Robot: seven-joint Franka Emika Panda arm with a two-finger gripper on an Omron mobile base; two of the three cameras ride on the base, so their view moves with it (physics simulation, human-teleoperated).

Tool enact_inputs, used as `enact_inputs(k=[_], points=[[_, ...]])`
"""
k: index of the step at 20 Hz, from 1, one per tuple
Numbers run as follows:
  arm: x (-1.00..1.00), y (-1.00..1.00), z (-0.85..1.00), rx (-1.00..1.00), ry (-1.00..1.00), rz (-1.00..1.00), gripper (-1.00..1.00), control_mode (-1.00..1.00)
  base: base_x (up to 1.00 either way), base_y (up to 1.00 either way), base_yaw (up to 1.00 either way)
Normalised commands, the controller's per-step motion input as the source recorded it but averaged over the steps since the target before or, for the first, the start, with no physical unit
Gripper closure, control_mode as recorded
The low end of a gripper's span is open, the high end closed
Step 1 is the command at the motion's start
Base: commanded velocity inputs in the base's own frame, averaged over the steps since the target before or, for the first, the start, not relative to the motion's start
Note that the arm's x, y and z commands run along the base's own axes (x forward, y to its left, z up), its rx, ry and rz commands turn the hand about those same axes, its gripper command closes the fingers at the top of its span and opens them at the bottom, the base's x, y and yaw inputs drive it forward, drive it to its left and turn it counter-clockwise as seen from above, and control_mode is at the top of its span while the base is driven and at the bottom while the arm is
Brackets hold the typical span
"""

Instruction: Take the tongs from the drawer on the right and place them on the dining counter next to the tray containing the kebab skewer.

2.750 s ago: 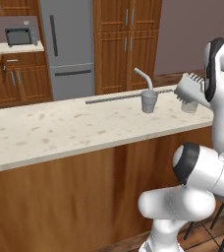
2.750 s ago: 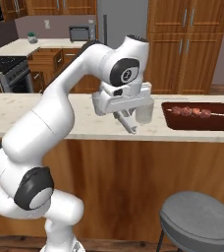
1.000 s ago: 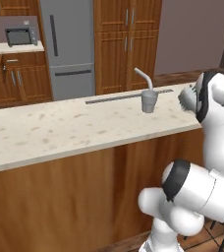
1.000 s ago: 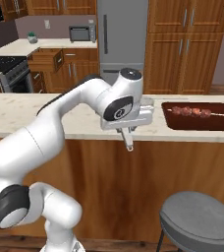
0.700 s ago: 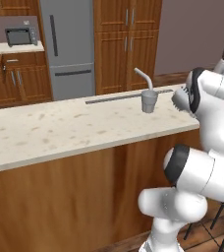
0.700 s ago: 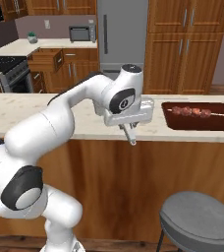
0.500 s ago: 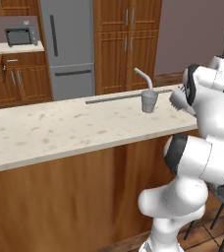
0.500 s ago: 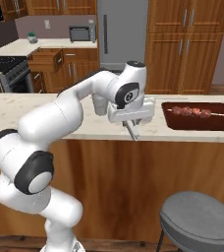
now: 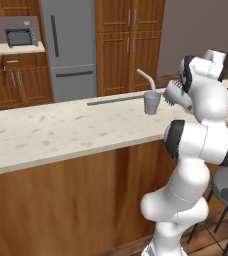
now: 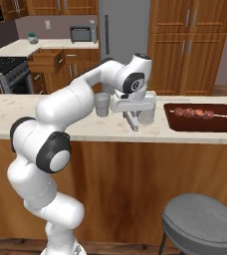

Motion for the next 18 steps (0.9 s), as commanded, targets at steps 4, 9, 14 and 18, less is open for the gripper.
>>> enact_inputs(k=[4,9,14,18], points=[[0.78,1.0,0.0,0.0,0.0,-0.42,1.0,-1.0,0.0,0.0,0.0],[0.44,0.57,0.0,0.0,0.0,-0.25,-1.0,-1.0,0.0,0.0,0.0],[-0.22,-0.01,0.0,0.0,0.0,0.0,-1.0,-1.0,0.0,0.0,0.0],[-0.73,-0.07,0.24,0.01,-0.1,-0.03,-1.0,-1.0,0.0,0.0,0.0]])
